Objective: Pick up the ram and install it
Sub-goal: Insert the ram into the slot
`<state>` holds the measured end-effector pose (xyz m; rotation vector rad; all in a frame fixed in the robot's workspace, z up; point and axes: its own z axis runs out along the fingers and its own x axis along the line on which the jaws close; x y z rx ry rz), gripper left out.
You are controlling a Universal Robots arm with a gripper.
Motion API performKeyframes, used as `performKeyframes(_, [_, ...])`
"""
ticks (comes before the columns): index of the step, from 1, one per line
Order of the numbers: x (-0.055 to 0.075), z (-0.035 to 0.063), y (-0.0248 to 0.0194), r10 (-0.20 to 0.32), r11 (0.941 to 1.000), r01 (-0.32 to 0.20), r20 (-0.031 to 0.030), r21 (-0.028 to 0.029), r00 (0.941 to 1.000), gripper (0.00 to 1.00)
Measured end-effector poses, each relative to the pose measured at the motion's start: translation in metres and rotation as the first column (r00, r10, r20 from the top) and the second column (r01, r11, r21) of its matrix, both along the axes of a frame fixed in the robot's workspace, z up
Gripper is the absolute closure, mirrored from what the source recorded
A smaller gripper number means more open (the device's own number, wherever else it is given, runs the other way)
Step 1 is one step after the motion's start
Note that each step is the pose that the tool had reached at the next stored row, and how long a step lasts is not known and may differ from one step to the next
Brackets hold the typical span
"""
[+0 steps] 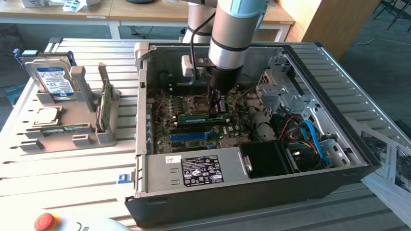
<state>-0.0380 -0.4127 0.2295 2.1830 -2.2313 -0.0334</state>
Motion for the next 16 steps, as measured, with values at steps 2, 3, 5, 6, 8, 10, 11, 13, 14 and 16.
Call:
performKeyframes(2, [0.0, -0.0004, 0.0, 0.0, 1.0, 0.0, 0.0, -0.0001, 1.0, 0.88])
performKeyframes(3, [0.0, -0.0004, 0.0, 0.0, 1.0, 0.0, 0.0, 0.0, 1.0, 0.88])
performKeyframes(5, [0.0, -0.0005, 0.0, 0.0, 1.0, 0.0, 0.0, 0.0001, 1.0, 0.88])
performKeyframes(6, [0.0, -0.0005, 0.0, 0.0, 1.0, 0.0, 0.0, 0.0001, 1.0, 0.88])
performKeyframes(8, [0.0, -0.0005, 0.0, 0.0, 1.0, 0.0, 0.0001, 0.0001, 1.0, 0.88])
performKeyframes(10, [0.0, -0.0005, 0.0, 0.0, 1.0, 0.0, 0.0001, 0.0001, 1.0, 0.88])
performKeyframes(11, [0.0, -0.0005, 0.0, 0.0, 1.0, 0.0, 0.0001, 0.0001, 1.0, 0.88])
performKeyframes(13, [0.0, -0.0005, 0.0001, 0.0, 1.0, 0.0, 0.0001, 0.0001, 1.0, 0.88])
performKeyframes(14, [0.0, -0.0005, 0.0002, 0.0, 1.0, 0.0, 0.0002, 0.0001, 1.0, 0.88])
performKeyframes(16, [0.0, -0.0004, 0.0003, 0.0, 1.0, 0.0, 0.0002, 0.0002, 1.0, 0.88])
